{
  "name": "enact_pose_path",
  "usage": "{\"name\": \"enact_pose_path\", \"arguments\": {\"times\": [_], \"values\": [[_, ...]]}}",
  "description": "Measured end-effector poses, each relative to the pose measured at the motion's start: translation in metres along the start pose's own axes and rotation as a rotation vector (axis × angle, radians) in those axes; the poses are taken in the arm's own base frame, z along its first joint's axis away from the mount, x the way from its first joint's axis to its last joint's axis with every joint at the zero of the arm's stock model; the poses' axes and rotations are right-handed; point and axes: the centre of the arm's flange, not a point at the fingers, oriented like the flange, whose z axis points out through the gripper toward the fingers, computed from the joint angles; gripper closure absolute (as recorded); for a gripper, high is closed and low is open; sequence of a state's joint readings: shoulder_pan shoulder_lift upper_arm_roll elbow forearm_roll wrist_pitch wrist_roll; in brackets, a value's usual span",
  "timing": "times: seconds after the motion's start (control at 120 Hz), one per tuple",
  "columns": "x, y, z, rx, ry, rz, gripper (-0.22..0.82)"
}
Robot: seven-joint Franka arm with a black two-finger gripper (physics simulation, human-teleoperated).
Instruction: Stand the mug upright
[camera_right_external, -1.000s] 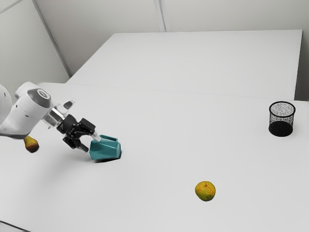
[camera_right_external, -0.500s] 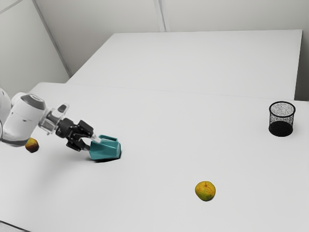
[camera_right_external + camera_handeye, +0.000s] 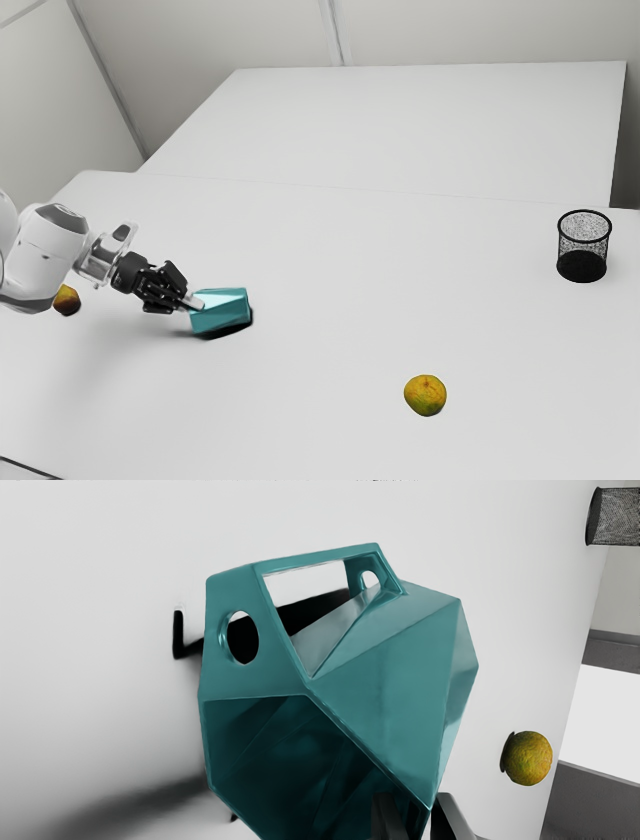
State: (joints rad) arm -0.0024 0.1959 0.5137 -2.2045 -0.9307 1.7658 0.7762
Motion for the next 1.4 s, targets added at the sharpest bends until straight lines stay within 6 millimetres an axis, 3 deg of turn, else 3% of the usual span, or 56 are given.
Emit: {"name": "enact_pose_path", "arguments": {"times": [0.408,0.742,1.15,1.4], "values": [[0.007,0.021,0.001,-0.007,0.021,0.091,0.78],[0.015,0.069,-0.006,0.079,0.073,0.252,0.79],[0.017,0.133,-0.002,0.46,-0.046,0.483,0.79],[0.016,0.149,0.004,0.641,-0.094,0.507,0.79]]}}
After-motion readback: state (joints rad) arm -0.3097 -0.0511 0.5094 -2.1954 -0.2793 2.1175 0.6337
